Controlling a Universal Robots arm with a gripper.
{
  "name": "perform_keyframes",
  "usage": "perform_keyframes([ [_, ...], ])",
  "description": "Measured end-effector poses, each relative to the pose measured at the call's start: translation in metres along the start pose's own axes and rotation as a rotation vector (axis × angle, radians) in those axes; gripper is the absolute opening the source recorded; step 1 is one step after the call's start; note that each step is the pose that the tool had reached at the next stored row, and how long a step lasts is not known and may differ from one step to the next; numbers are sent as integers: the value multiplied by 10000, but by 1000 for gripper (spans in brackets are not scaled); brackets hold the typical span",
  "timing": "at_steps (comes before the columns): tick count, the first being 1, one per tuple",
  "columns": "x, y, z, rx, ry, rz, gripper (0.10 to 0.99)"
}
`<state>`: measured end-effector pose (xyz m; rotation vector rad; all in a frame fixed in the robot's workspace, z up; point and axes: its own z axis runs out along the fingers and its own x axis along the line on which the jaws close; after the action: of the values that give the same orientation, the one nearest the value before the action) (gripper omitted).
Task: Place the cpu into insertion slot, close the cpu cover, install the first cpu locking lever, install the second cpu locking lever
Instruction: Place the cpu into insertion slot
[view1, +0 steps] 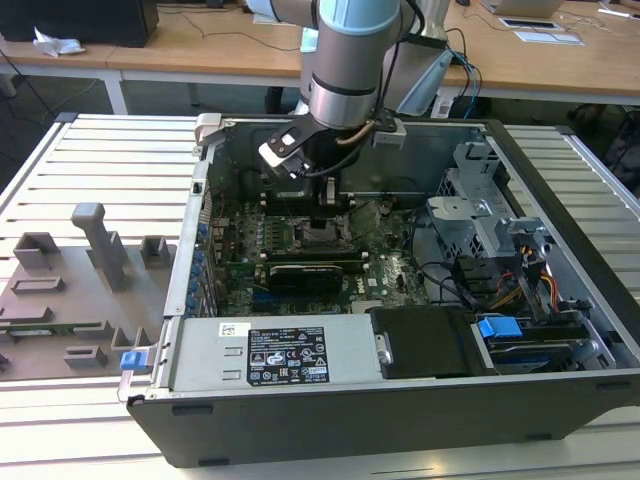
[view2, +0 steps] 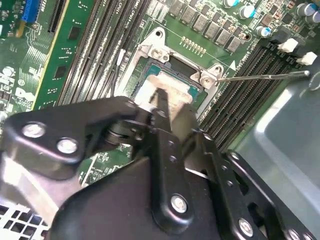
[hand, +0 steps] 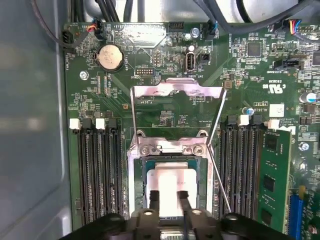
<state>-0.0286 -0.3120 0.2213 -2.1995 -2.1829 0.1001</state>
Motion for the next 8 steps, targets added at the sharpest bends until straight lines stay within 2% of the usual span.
perform_keyframes([
  [1,0,-2,-25,0,0,0,239],
  [3,-2,-9,-120,0,0,0,106],
  [4,-2,-11,-149,0,0,0,106],
  [8,0,-26,-346,0,0,-1,106],
])
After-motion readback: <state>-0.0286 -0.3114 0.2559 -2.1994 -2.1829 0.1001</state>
